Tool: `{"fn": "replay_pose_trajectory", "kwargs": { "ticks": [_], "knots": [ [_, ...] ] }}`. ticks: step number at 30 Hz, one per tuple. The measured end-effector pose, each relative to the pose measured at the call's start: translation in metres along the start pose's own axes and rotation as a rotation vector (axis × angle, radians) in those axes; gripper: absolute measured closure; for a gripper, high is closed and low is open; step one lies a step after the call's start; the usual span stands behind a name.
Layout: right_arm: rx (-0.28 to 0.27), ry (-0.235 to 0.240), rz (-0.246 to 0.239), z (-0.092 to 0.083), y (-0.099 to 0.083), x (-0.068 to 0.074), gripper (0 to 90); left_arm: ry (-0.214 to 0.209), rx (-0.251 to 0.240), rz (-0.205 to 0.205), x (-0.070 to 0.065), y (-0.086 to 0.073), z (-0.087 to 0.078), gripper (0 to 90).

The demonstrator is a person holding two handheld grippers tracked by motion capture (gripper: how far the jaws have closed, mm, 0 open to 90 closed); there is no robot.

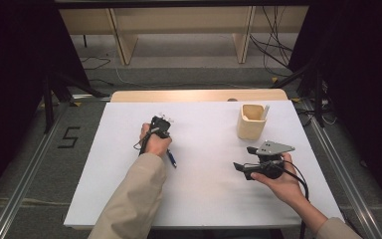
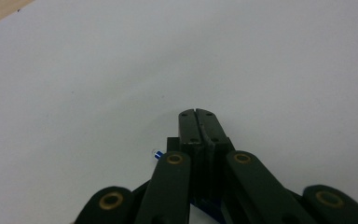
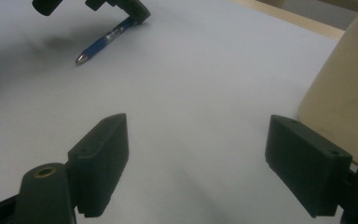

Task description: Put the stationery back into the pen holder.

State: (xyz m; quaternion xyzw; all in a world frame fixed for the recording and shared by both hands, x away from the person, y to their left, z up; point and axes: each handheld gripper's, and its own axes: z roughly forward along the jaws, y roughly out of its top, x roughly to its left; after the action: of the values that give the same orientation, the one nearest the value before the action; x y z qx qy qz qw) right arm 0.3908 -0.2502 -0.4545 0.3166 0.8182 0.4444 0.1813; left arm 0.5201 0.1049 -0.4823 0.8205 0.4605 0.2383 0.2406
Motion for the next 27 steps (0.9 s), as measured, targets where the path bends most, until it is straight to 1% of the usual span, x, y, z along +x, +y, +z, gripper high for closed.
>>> {"fn": "replay_pose_trajectory", "kwargs": {
  "ticks": [6,7,8,13,17,20,22,23,24,27],
  "knots": [
    [-0.007,0.003,-0.002,0.001,0.000,0.000,22.2,0.010,0.017,-0.002,0.004,-0.003,-0.002,89.8],
    [-0.006,0.003,-0.002,0.001,0.000,0.000,22.2,0.014,0.017,0.000,0.004,-0.003,-0.002,89.8],
    [-0.004,0.002,-0.004,0.001,0.000,0.000,22.2,0.014,0.029,0.012,0.005,-0.004,-0.003,89.8],
    [-0.006,0.004,-0.009,0.001,0.000,0.000,22.2,0.025,0.040,0.014,0.007,-0.006,-0.005,89.8],
    [-0.006,0.002,-0.003,0.001,0.000,0.000,22.2,0.034,0.052,0.021,0.009,-0.007,-0.007,89.8],
    [-0.007,0.004,-0.008,0.001,0.000,0.000,22.2,0.032,0.061,0.021,0.011,-0.009,-0.008,89.8],
    [-0.003,0.003,-0.002,0.001,0.000,0.001,22.2,0.033,0.070,0.027,0.012,-0.010,-0.009,89.8],
    [-0.007,0.004,-0.009,0.001,0.000,0.000,22.2,0.036,0.070,0.022,0.012,-0.010,-0.009,89.8],
    [-0.003,0.003,-0.004,0.001,0.000,0.001,22.2,0.032,0.079,0.028,0.014,-0.011,-0.010,89.8],
    [-0.003,0.003,-0.003,0.001,0.000,0.001,22.2,0.029,0.087,0.023,0.016,-0.013,-0.012,89.8]
  ]
}}
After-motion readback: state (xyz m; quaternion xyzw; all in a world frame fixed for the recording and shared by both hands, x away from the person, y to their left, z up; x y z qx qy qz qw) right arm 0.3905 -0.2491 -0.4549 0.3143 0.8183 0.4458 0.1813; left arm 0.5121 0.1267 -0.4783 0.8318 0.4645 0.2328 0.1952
